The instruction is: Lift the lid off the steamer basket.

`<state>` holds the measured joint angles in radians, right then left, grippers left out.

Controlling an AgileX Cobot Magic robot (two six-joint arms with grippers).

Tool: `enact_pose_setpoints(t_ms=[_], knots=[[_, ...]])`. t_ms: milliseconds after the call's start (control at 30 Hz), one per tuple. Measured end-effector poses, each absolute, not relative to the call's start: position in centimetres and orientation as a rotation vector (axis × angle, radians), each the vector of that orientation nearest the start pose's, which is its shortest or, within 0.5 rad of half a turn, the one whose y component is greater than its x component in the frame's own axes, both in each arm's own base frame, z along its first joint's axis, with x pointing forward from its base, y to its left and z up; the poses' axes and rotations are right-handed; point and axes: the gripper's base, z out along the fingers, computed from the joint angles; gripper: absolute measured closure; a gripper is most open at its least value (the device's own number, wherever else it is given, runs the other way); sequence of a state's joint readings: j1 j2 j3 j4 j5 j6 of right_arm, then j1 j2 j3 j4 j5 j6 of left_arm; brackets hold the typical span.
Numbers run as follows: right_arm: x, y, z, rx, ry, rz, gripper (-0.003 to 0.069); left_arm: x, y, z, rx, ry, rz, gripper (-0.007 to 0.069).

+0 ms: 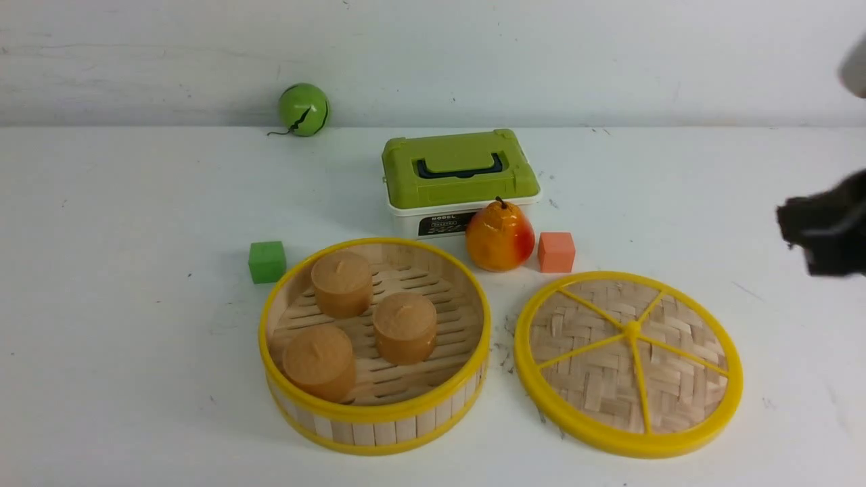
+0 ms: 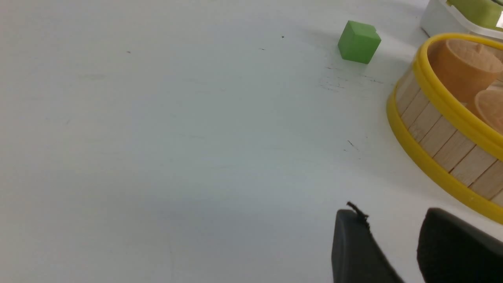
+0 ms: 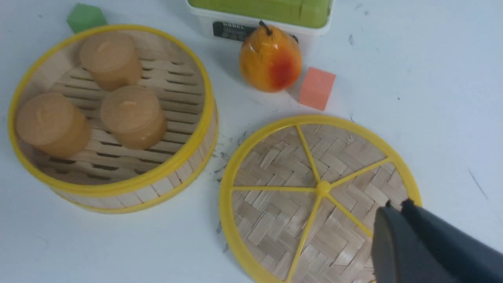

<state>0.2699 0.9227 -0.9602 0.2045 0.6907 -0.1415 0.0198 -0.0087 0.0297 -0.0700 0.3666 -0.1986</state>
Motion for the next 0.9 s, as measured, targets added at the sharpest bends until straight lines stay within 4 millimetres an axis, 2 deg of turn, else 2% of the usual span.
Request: enact_pose_setpoints(t_ms=[67, 100, 133, 200, 233, 300, 333, 367, 500, 533, 700, 900], knots=[[15.0, 5.4, 38.0, -0.332, 2.031, 0.312, 0.0664, 5.3, -0.1, 17.1, -0.248, 1.858, -0.192, 0.0385], [14.6, 5.2, 38.0, -0.327, 2.008, 0.314, 0.0665, 5.3, -0.1, 17.1, -0.248, 1.858, -0.192, 0.0385], [12.8, 4.7, 37.9, -0.314, 1.944, 0.315, 0.0665, 5.3, -0.1, 17.1, -0.248, 1.858, -0.192, 0.0385], [10.4, 4.0, 37.7, -0.302, 1.861, 0.317, 0.0665, 5.3, -0.1, 17.1, -0.248, 1.858, -0.192, 0.0385], [10.4, 4.0, 37.7, -0.302, 1.861, 0.317, 0.0665, 5.3, -0.1, 17.1, -0.248, 1.858, -0.192, 0.0385], [7.9, 3.3, 37.4, -0.296, 1.790, 0.320, 0.0665, 5.3, -0.1, 17.1, -0.248, 1.858, -0.192, 0.0385], [7.8, 3.2, 37.2, -0.296, 1.789, 0.320, 0.0665, 5.3, -0.1, 17.1, -0.248, 1.858, -0.192, 0.0385], [5.9, 2.7, 36.7, -0.291, 1.732, 0.323, 0.0665, 5.3, -0.1, 17.1, -0.248, 1.858, -0.192, 0.0385], [3.7, 2.1, 36.0, -0.286, 1.661, 0.323, 0.0665, 5.3, -0.1, 17.1, -0.248, 1.858, -0.192, 0.0385], [2.9, 1.8, 35.1, -0.287, 1.634, 0.308, 0.0665, 5.3, -0.1, 17.1, -0.248, 1.858, -0.192, 0.0385], [3.2, 1.4, 32.4, -0.276, 1.662, 0.236, 0.0665, 5.3, -0.1, 17.1, -0.248, 1.858, -0.192, 0.0385], [5.2, 1.1, 27.9, -0.174, 1.725, 0.201, 0.0665, 5.3, -0.1, 17.1, -0.248, 1.858, -0.192, 0.0385]])
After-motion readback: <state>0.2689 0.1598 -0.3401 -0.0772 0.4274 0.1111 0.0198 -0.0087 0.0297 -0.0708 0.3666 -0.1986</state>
